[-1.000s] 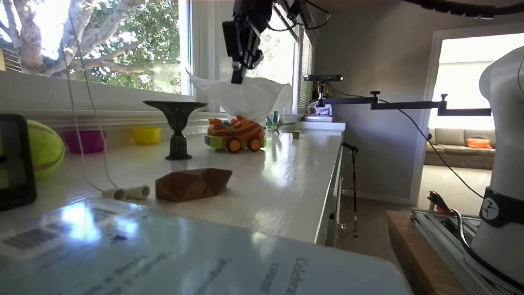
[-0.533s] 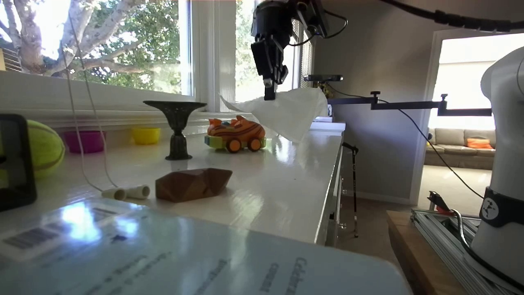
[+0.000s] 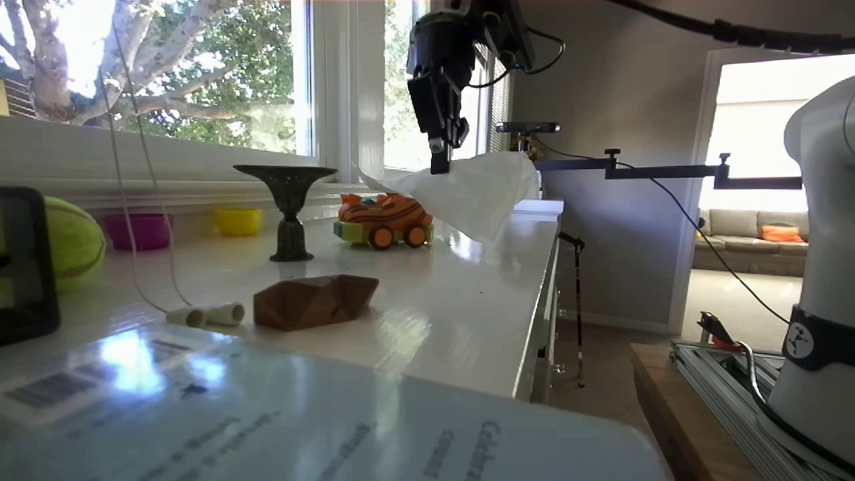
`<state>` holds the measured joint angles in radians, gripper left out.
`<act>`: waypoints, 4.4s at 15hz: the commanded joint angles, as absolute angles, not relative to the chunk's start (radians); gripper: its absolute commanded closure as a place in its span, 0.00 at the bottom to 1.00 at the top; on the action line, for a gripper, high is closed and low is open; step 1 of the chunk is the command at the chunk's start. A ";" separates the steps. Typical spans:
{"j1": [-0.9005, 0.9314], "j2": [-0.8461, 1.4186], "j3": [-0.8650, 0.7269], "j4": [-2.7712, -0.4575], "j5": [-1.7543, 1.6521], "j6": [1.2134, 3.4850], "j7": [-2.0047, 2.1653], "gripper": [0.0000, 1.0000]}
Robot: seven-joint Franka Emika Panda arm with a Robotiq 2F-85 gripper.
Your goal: Use the paper towel to clean the toy car
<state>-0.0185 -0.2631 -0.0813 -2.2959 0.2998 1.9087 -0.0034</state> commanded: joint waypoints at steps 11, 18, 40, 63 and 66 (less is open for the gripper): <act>-0.036 -0.071 -0.079 -2.145 0.340 1.985 0.031 1.00; -0.064 -0.017 -0.089 -2.103 0.330 2.016 0.061 1.00; -0.022 -0.110 -0.044 -2.184 0.310 1.980 -0.008 1.00; 0.006 -0.227 -0.029 -2.243 0.348 1.880 -0.066 1.00; 0.014 -0.232 -0.028 -2.244 0.348 1.860 -0.078 1.00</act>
<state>0.0093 -0.1939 -0.0251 -2.2131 0.3147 1.8804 -0.0459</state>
